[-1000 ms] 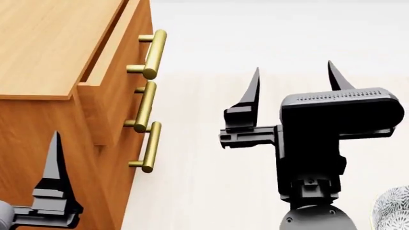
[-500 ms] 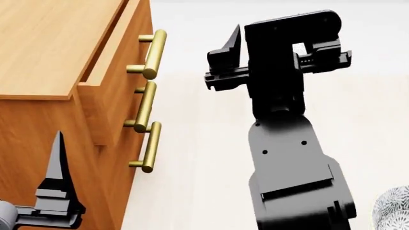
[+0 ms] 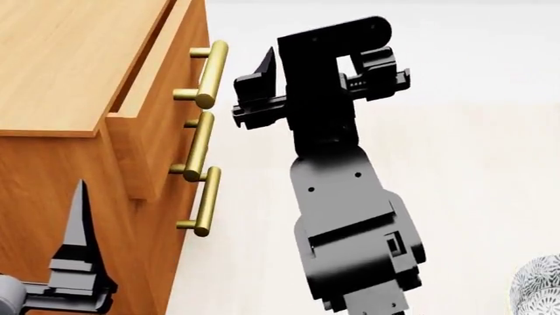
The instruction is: Close the top drawer of the cabinet and put the bowl on top of it.
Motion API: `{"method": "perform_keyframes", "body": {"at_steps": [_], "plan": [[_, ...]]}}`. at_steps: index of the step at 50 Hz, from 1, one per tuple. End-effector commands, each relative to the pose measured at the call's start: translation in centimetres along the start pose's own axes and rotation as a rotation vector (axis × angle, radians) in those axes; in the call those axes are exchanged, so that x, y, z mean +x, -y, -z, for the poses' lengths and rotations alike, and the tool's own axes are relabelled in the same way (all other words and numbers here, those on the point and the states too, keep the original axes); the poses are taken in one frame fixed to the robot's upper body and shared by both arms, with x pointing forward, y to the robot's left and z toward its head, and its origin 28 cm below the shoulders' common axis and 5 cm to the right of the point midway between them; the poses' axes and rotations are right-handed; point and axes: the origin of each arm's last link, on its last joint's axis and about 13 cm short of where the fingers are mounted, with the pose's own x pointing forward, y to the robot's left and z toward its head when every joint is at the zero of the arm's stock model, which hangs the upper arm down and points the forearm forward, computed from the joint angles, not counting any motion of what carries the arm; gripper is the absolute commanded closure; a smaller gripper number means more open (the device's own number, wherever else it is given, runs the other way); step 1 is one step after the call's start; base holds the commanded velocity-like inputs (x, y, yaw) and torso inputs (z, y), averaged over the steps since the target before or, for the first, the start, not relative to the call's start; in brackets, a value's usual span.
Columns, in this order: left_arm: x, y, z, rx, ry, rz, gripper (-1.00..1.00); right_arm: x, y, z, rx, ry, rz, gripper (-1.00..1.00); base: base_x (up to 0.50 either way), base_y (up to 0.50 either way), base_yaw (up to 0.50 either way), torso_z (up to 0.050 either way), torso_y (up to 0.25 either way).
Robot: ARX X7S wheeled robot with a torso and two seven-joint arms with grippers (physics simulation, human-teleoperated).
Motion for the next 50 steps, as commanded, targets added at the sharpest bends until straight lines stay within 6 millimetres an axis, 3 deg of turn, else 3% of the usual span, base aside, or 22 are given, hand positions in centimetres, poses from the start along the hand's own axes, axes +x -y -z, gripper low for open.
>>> {"method": "perform_keyframes", "body": {"at_steps": [1, 33, 44, 50], "plan": [[0.1, 0.1, 0.2, 0.002, -0.007, 0.001, -1.00, 0.2, -1.9, 0.2, 0.014, -0.006, -0.049, -1.00, 0.00, 0.00, 0.00, 0.000, 0.000], [0.2, 0.1, 0.5, 0.007, -0.017, 0.001, -1.00, -2.0, -7.9, -0.9, 0.045, 0.037, -0.244, -1.00, 0.00, 0.00, 0.00, 0.000, 0.000], [0.3, 0.0, 0.5, 0.009, -0.018, -0.003, -1.00, -2.5, -8.3, -0.9, 0.036, 0.048, -0.268, -1.00, 0.00, 0.00, 0.00, 0.000, 0.000], [0.3, -0.1, 0.6, 0.007, -0.023, -0.008, -1.00, -2.8, -6.5, -1.8, -0.002, 0.066, -0.238, -1.00, 0.00, 0.00, 0.00, 0.000, 0.000]]}}
